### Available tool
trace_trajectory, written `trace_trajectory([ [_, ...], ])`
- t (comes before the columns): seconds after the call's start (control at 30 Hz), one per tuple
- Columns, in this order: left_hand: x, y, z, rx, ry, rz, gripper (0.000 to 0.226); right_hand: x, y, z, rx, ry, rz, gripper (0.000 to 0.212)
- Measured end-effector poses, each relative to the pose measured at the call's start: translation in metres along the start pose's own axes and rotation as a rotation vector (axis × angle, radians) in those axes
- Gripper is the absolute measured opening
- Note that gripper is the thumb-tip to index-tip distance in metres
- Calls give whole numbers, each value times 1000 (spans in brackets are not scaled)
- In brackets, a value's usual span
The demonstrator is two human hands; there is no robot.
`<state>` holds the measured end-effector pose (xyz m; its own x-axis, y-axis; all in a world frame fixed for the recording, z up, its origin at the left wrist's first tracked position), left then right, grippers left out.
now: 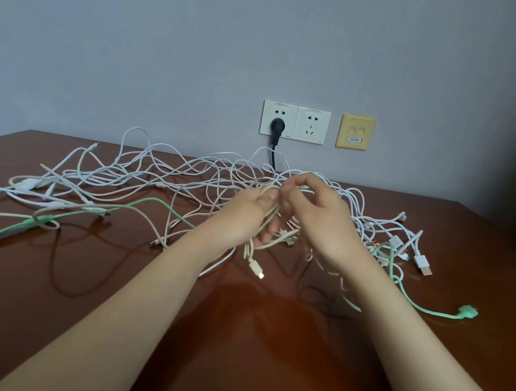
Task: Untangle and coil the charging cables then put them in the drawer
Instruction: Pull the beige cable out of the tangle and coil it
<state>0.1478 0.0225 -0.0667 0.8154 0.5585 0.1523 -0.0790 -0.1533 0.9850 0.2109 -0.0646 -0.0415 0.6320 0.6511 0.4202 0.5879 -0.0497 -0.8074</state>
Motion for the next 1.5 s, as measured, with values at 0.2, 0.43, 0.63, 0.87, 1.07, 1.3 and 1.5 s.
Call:
trace_trajectory([
  [0.2,-5,3,7,76,-56,10,29,6,2,-5,-38,48,-42,16],
  [0.43,-3,7,-3,-167,61,25,30,9,12,-5,-1,51,32,12],
  [0.63,2,6,-12,-299,193,30,36,1,0,6,-72,-5,-70,27],
  [0.87,6,8,-30,-585,266,30,38,-3,-2,7,-221,-177,-131,26],
  [1.07,2,15,-25,-536,241,97,38,-6,5,24,-154,-347,10,34],
  [1.3,0,16,-13,-382,225,186,30,-14,1,38,98,-511,169,37],
  [1.5,0,19,-9,-393,229,255,22,-20,3,47,207,-503,193,25],
])
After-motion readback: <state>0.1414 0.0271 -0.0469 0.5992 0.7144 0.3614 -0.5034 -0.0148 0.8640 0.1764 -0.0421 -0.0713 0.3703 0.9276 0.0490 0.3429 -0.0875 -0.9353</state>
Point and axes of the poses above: each hand's wrist, its own x-axis towards the middle knuckle, its own z-axis out of the palm, y = z × x, the point moved 5 cm from there along x, towards the middle knuckle, and after that the axes turned 2 degrees about y, right-handed, at the moved point
